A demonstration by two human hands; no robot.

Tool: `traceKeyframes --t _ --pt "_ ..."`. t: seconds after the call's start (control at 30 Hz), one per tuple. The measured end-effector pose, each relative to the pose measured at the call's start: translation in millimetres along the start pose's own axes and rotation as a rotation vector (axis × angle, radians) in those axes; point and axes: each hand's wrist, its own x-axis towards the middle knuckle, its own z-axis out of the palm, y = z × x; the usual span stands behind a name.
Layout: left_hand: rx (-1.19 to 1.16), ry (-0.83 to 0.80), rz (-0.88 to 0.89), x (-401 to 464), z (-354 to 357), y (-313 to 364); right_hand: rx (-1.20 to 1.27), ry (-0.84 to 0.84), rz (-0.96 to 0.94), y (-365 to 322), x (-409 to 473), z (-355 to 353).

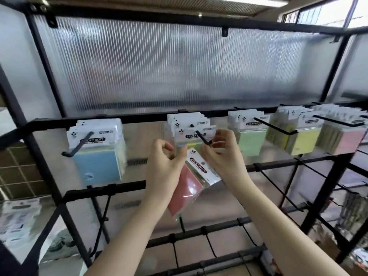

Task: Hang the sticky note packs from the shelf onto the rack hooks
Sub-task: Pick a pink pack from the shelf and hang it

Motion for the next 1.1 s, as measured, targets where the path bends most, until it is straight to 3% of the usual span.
traceKeyframes --t 0.17,0.4,0.53,0.83,0.97,1.1 --pt "0.171 0.065 0.014 11 6 -15 -0.070 0.001 0.052 20 15 8" --pt "0.175 0.154 0.021 8 16 -22 -0.074 -0.124 0.039 27 22 -3" --pt "0.140 0.266 0.077 -10 31 -19 -0.037 -0.204 0.096 25 16 -31" --pt "0.028 0.336 0.162 -56 117 6 0.178 -0.486 0.169 25 -26 -128" --pt "-0.057 0.307 0.149 -77 165 14 0.183 -0.291 0.106 30 -35 -165" --pt "-0.138 0.162 0.143 -88 209 22 0.151 -0.077 0.102 39 -33 -203"
